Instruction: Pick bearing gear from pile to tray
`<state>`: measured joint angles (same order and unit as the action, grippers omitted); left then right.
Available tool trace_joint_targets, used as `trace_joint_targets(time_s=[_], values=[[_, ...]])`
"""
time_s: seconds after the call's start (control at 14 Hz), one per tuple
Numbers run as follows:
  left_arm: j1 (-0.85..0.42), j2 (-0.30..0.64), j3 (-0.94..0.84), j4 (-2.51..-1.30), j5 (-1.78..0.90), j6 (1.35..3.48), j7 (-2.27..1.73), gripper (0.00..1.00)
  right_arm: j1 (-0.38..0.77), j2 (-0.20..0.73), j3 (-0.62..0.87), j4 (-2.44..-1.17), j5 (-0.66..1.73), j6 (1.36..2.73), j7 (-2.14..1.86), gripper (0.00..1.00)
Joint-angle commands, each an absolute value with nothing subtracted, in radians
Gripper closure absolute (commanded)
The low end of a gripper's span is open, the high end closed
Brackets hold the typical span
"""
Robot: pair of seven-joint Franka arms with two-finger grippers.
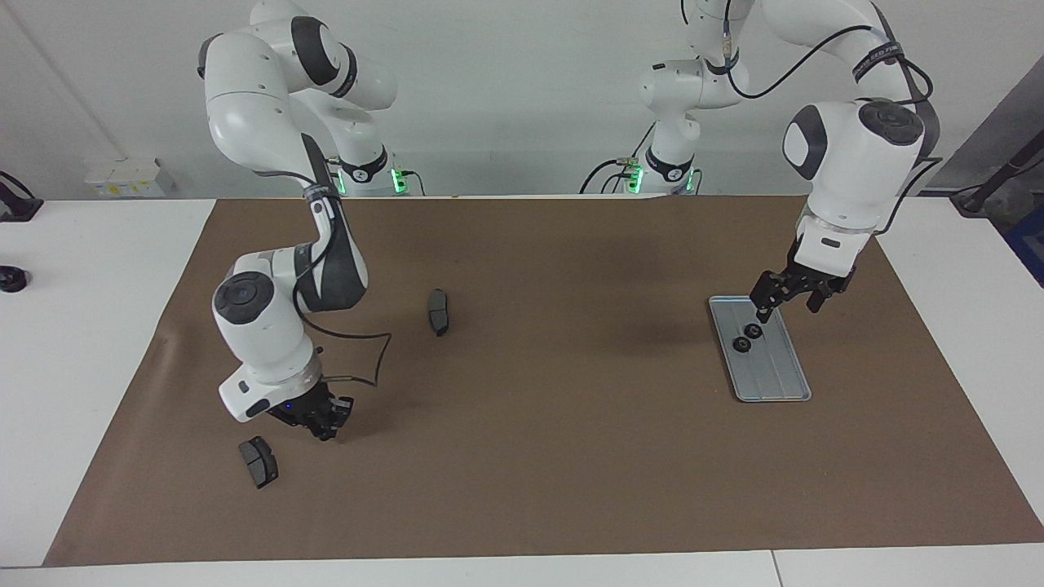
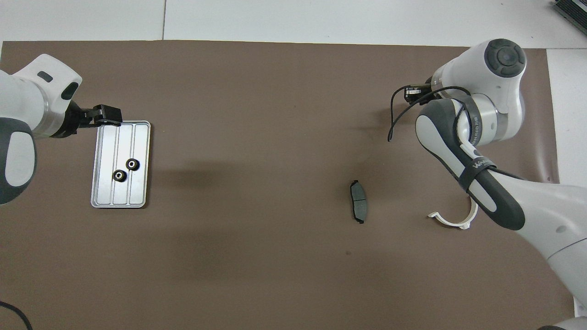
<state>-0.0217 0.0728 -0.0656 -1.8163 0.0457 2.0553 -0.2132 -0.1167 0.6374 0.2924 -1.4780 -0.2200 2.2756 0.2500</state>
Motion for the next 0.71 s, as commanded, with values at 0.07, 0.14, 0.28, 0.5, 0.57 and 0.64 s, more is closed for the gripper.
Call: trace_joint_targets(time_s=[0.07,0.14,0.28,0.5,0.57,0.64], values=[[-0.029,-0.008,-0.103,-1.774,0.038,1.918,-0.179,0.0,0.015,0.641,0.296,-1.479,-0.21,2.335,0.308,0.95],[-0.032,-0.002,-0.124,-1.72,0.05,1.839,-0.178,0.0,0.056,0.643,0.296,-1.479,-0.21,2.371,0.331,0.95],[-0.043,0.029,-0.158,-1.62,0.078,1.726,-0.154,0.0,0.147,0.647,0.295,-1.48,-0.209,2.478,0.385,0.95],[-0.061,0.034,-0.163,-1.611,0.075,1.726,-0.083,0.0,0.259,0.65,0.295,-1.48,-0.213,2.594,0.507,0.94],[-0.061,0.034,-0.163,-1.609,0.072,1.73,-0.08,0.0,0.297,0.649,0.295,-1.48,-0.212,2.614,0.544,0.93],[-0.061,0.034,-0.163,-1.609,0.065,1.741,-0.08,0.0,0.333,0.649,0.293,-1.48,-0.216,2.625,0.589,0.92]])
